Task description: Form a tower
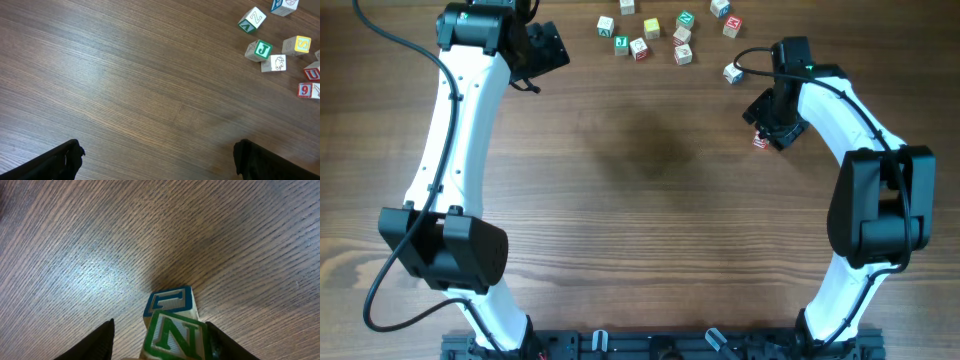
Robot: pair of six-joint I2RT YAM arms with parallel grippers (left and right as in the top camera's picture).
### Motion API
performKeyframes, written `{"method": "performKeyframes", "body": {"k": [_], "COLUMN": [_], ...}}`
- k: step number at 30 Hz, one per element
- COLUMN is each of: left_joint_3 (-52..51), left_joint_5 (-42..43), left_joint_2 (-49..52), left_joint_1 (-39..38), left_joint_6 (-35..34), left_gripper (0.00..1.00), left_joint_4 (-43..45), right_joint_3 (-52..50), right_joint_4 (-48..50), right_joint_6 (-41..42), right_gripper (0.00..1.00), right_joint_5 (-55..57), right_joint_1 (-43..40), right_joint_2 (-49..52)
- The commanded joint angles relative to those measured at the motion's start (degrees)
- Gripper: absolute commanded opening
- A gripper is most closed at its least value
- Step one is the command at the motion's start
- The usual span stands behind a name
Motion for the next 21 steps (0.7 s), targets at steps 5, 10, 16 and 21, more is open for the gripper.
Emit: {"method": "performKeyframes", "body": {"k": [5,10,16,21], "left_joint_3": [-0.1,-0.1,-0.1,-0.1], "left_joint_5": [0.3,0.3,0.3,0.3], "left_joint_2": [-1.4,-1.4,-1.4,-1.4], "left_joint_1": [0.1,0.1,0.1,0.1], "left_joint_6": [-0.1,-0.1,-0.1,-0.1], "left_gripper": [1.0,1.0,1.0,1.0], "left_joint_4": [0.0,0.0,0.0,0.0], "right_joint_3": [-0.2,-0.2,-0.2,-0.2], "right_joint_4": [-0.5,-0.6,-0.8,-0.9], "right_joint_6": [-0.7,-0.7,-0.7,-0.7], "right_gripper": [0.51,0.47,0.4,0.38], "right_joint_5": [-0.1,-0.1,-0.1,-0.1], "right_joint_1": [0.2,0.2,0.2,0.2], "right_joint_2": [0.7,0.7,0.7,0.7]}}
